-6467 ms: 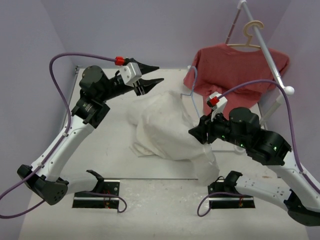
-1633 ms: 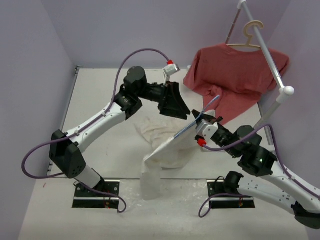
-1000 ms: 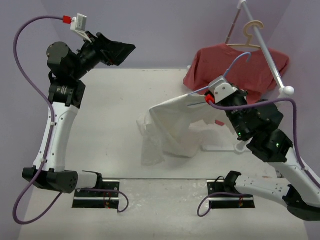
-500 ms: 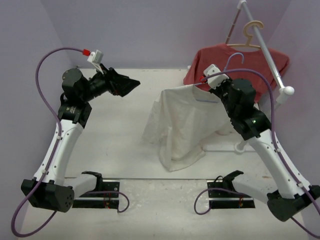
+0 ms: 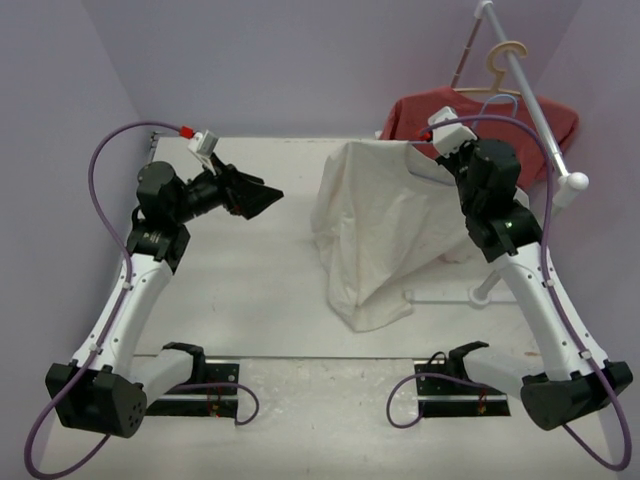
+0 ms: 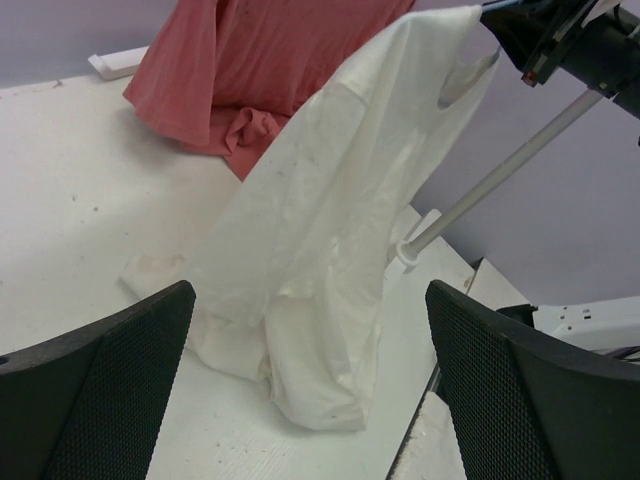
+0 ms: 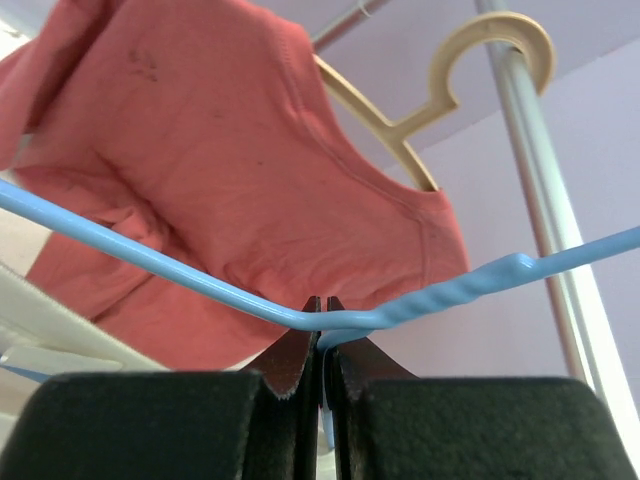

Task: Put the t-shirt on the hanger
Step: Pick up the hanger from the clothesline.

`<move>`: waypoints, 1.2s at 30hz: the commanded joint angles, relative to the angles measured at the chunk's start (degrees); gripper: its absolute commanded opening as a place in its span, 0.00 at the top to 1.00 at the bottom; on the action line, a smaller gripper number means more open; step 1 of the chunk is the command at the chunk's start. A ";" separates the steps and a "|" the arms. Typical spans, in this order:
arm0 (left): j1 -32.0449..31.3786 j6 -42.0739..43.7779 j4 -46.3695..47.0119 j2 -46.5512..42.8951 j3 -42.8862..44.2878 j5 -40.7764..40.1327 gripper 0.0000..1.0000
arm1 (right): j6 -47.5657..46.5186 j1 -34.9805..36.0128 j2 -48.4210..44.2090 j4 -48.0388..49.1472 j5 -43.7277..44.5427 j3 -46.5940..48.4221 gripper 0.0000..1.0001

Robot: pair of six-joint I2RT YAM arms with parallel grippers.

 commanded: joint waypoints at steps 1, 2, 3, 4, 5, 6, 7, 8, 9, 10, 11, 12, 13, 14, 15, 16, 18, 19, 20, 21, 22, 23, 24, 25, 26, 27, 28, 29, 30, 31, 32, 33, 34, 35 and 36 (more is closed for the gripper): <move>0.03 0.47 4.95 -0.17 -1.06 1.84 0.00 | 0.72 -1.71 -0.18 6.80 2.35 4.31 1.00; 0.03 0.42 5.06 -0.07 -1.18 1.97 0.00 | 1.08 -1.92 -0.07 6.75 2.55 4.55 1.00; 0.03 0.38 5.23 0.06 -1.27 2.05 0.00 | 2.20 -2.37 0.20 6.72 3.61 5.05 1.00; 0.03 0.34 5.40 0.09 -1.39 2.09 0.00 | 3.14 -2.81 0.13 6.72 3.65 5.13 1.00; 0.03 0.29 5.52 0.13 -1.52 2.09 0.00 | 3.52 -3.14 -0.16 6.75 2.79 4.92 1.00; 0.03 0.26 5.64 0.18 -1.61 2.09 0.00 | 3.73 -3.48 -0.15 7.02 2.33 4.87 1.00; 0.03 0.17 5.75 0.22 -1.66 2.09 0.00 | 3.96 -3.99 0.18 7.33 2.21 4.94 1.00; 0.03 -0.08 5.85 0.37 -1.68 2.17 0.00 | 4.29 -4.85 0.65 7.31 2.14 5.12 1.00; 0.03 -0.54 6.08 0.60 -1.72 2.35 0.00 | 4.85 -6.06 1.16 7.26 1.86 5.31 1.00; -0.01 -0.76 6.19 0.84 -1.75 2.57 0.00 | 5.11 -6.62 1.40 7.24 1.33 5.44 1.00; -0.06 -0.85 6.27 1.01 -1.75 2.87 0.00 | 5.53 -7.13 1.45 7.28 0.61 5.49 1.00; -0.06 -0.98 6.36 1.22 -1.75 3.09 0.00 | 6.07 -7.88 1.65 7.33 -0.03 5.60 1.00; -0.03 -1.08 6.39 1.44 -1.80 3.25 0.00 | 6.14 -8.39 2.06 7.33 -0.19 5.88 1.00; 0.03 -1.20 6.46 1.50 -1.93 3.51 0.00 | 6.08 -9.05 2.56 7.33 0.22 6.19 1.00; 0.03 -1.20 6.54 1.54 -2.05 3.67 0.00 | 6.00 -9.60 2.76 7.29 0.06 6.19 1.00; 0.03 -1.20 6.61 1.58 -2.17 3.82 0.00 | 5.92 -10.15 2.96 7.25 -0.09 6.19 1.00; -0.06 -1.30 7.15 1.61 -2.39 4.30 0.00 | 6.07 -10.98 2.67 7.33 -1.04 5.51 1.00; -0.06 -1.34 7.39 1.68 -2.50 4.62 0.00 | 6.04 -11.36 2.49 7.33 -1.46 5.06 1.00; -0.06 -1.37 7.63 1.75 -2.60 4.93 0.00 | 6.00 -11.74 2.32 7.33 -1.87 4.61 1.00; -0.06 -1.44 7.81 1.83 -2.62 5.12 0.00 | 5.86 -11.82 2.22 7.26 -2.09 3.92 1.00; 0.01 -1.47 8.05 1.92 -2.62 5.30 0.00 | 5.82 -12.02 2.13 7.31 -2.14 3.41 1.00; 0.03 -1.59 8.25 2.00 -2.69 5.41 0.00 | 5.88 -12.08 1.98 7.33 -2.33 3.10 1.00; -0.02 -1.84 8.69 2.03 -2.86 5.58 0.00 | 6.06 -12.43 1.88 7.33 -2.65 2.83 1.00; -0.06 -2.07 9.15 2.07 -3.05 5.77 0.00 | 6.09 -12.70 1.84 7.33 -2.84 2.52 1.00; -0.06 -2.21 9.48 2.08 -3.25 5.95 0.00 | 6.02 -12.70 1.73 7.33 -3.09 2.02 1.00; -0.06 -2.29 9.79 1.99 -3.47 6.12 0.00 | 6.06 -12.70 1.47 7.33 -3.66 1.31 1.00; -0.06 -2.34 10.03 1.94 -3.66 6.22 0.00 | 6.08 -12.73 1.25 7.33 -4.25 0.44 1.00; -0.06 -2.44 10.30 1.94 -3.81 6.24 0.00 | 6.12 -12.79 1.24 7.33 -4.66 -0.48 1.00; -0.06 -2.76 10.81 1.94 -3.93 6.31 0.00 | 6.25 -12.79 1.56 7.33 -4.60 -1.06 1.00; -0.06 -3.01 11.54 1.94 -4.25 6.46 0.00 | 6.49 -12.86 1.73 7.33 -4.37 -1.41 1.00; -0.06 -3.18 11.74 1.97 -4.29 6.62 0.00 | 6.83 -12.87 1.82 7.50 -4.33 -1.80 1.00; -0.06 -3.34 11.86 2.01 -4.29 6.78 0.00 | 7.19 -12.87 1.90 7.70 -4.33 -2.20 1.00; -0.06 -3.40 11.90 1.97 -4.29 6.90 0.00 | 7.43 -12.87 1.93 7.80 -4.21 -2.45 1.00; -0.06 -3.40 11.90 1.88 -4.29 6.99 0.00 | 7.61 -12.87 1.93 7.84 -4.03 -2.63 1.00; -0.06 -3.40 11.96 1.73 -4.29 7.01 0.00 | 7.85 -12.81 1.93 7.86 -3.73 -2.81 1.00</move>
